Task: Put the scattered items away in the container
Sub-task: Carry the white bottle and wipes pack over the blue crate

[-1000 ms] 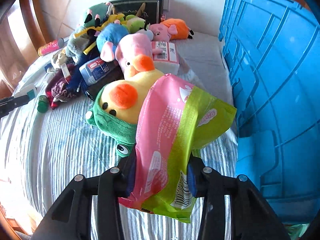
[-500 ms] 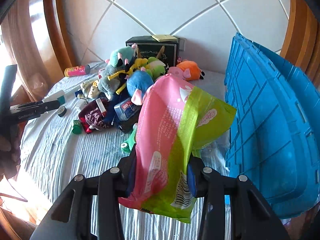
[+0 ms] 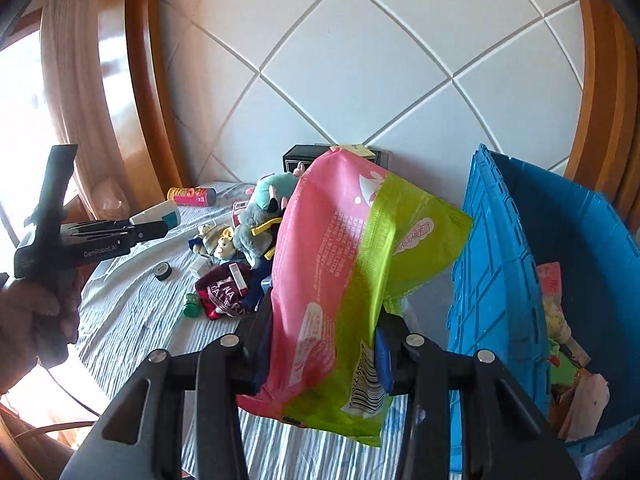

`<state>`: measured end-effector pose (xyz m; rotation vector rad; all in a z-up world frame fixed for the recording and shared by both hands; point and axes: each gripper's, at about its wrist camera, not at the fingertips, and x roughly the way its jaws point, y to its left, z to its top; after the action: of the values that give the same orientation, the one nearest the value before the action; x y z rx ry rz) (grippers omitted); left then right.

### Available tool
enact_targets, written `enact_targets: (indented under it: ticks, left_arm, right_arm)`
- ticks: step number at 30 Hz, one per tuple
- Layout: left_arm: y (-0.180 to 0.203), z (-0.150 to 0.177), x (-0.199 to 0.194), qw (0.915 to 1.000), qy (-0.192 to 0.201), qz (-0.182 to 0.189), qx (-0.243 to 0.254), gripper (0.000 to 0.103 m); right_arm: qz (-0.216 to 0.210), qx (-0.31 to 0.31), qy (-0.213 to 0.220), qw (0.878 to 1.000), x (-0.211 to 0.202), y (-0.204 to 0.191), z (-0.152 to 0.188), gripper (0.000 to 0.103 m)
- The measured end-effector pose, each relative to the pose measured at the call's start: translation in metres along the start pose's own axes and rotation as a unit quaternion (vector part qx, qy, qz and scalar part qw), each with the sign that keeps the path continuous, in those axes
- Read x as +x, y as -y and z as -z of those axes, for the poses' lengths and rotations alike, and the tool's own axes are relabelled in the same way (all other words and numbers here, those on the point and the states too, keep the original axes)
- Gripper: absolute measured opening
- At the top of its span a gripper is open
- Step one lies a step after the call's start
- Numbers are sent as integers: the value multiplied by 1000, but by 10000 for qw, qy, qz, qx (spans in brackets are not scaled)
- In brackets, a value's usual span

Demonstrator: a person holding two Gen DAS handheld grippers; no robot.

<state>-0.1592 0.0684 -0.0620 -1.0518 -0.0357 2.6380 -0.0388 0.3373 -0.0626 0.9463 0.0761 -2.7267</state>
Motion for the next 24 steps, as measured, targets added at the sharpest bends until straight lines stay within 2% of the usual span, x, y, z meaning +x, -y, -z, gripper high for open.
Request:
enact_targets:
  ticks: [10,24]
  left_arm:
    - [61,-30,-12,9990,363,182,206,34]
    - [181,-77,-3,9914,667,774,817,34]
  right_arm:
    - [98,1,423,9991,-45,41,-9,40]
    - [648,273,777,9945,-93,125,-10,40]
